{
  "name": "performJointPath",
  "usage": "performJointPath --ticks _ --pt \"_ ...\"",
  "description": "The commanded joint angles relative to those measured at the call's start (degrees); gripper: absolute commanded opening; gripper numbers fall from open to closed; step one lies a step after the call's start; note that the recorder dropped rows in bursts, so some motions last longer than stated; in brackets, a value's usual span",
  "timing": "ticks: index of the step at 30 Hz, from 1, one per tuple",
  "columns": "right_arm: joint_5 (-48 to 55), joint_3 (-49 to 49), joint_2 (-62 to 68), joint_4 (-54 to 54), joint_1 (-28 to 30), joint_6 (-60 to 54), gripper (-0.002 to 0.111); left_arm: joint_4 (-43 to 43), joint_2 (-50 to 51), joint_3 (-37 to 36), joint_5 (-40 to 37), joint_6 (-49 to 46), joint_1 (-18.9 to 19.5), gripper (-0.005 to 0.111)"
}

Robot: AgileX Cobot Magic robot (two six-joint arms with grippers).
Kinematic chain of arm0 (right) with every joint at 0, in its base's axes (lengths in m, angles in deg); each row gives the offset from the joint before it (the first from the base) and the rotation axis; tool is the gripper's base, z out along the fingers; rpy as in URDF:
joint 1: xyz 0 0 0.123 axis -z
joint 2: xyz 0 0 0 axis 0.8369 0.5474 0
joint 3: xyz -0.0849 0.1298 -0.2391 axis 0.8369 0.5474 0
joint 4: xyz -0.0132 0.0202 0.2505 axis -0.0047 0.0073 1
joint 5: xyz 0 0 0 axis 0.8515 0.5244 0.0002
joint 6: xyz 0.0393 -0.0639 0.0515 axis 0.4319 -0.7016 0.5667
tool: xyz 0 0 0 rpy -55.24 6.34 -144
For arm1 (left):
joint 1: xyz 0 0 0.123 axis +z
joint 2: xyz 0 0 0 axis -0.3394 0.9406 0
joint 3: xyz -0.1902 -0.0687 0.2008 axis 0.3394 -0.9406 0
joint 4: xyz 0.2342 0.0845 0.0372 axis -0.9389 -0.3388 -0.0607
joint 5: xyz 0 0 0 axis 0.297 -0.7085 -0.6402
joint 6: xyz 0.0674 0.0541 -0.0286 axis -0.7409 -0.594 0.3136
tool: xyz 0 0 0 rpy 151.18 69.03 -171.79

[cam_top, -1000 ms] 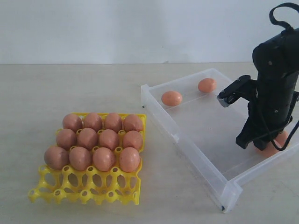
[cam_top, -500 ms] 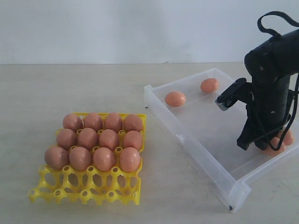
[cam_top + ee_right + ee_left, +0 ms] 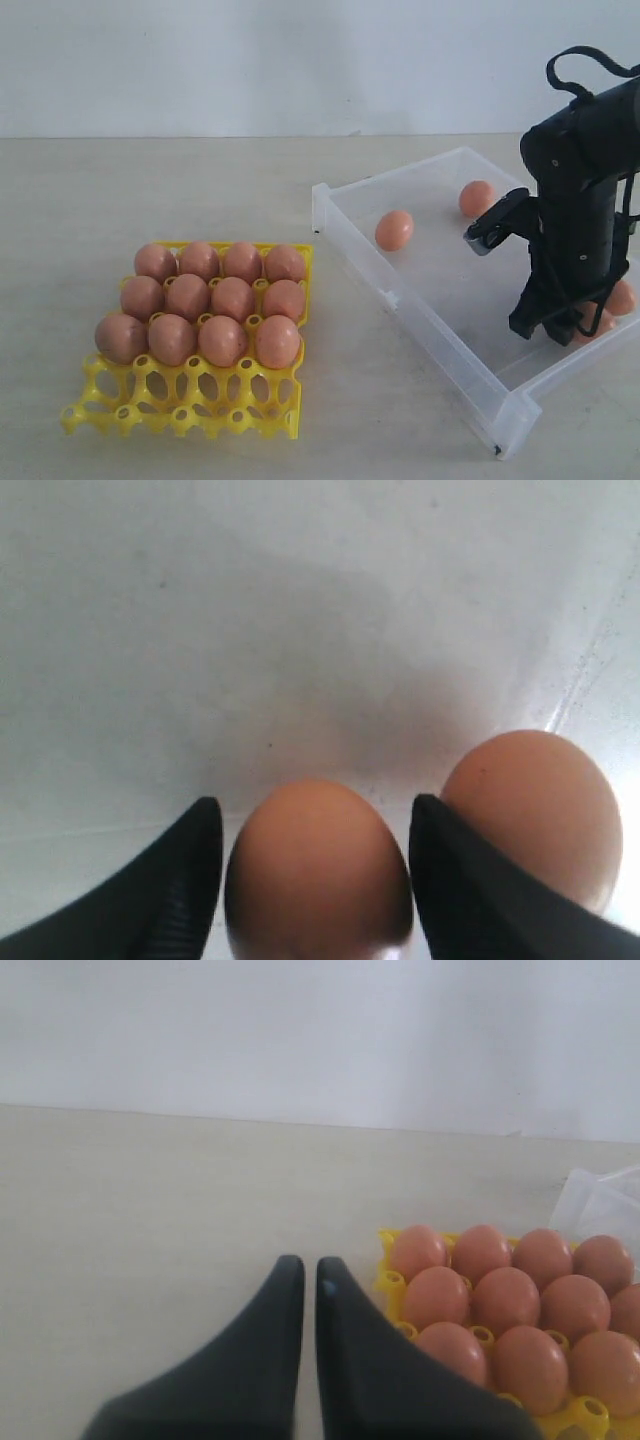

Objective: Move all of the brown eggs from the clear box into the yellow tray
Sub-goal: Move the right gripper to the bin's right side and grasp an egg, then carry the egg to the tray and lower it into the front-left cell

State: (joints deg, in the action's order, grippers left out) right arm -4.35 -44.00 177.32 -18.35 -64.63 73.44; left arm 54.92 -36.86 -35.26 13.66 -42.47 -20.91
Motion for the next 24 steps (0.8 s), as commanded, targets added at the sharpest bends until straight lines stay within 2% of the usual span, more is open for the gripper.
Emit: performJointPath --ticks 1,3,4,7,10,13,16,20,24 --pt "-0.9 0.8 1.3 1.4 0.4 -0.3 0.031 0.2 -0.2 -0.2 0.3 0.5 -0.2 0.004" --pt "-1.8 0.7 1.3 1.4 0.4 -0.3 0.008 0.2 -0.2 -0.2 0.3 0.5 -0.2 0.004" --pt "-2.1 0.6 1.3 1.8 0.4 0.3 0.000 0.2 -0.2 -0.2 0.3 0.5 -0.2 0.004" --pt "-4.7 0.6 0.8 4.0 0.4 3.0 0.000 0.2 -0.2 -0.2 0.2 0.5 -0.2 0.004" --pt "-9.7 0.7 -1.2 10.7 0.4 3.4 0.000 0.2 -0.2 -0.2 0.2 0.5 -0.2 0.004" --pt "-18.8 1.3 -5.5 23.8 0.3 2.7 0.000 0.2 -0.2 -0.2 0.2 0.5 -0.2 0.004" --pt "-34.7 6.4 -11.4 36.3 -1.9 -0.9 0.000 0.2 -0.2 -0.2 0.2 0.5 -0.2 0.004" --pt "-53.6 15.4 -19.4 43.1 -9.1 -2.1 0.000 0.2 -0.2 -0.2 0.2 0.5 -0.2 0.004" --pt "-74.8 23.3 -24.9 42.4 -22.4 -2.0 0.000 0.2 -0.2 -0.2 0.2 0.5 -0.2 0.004"
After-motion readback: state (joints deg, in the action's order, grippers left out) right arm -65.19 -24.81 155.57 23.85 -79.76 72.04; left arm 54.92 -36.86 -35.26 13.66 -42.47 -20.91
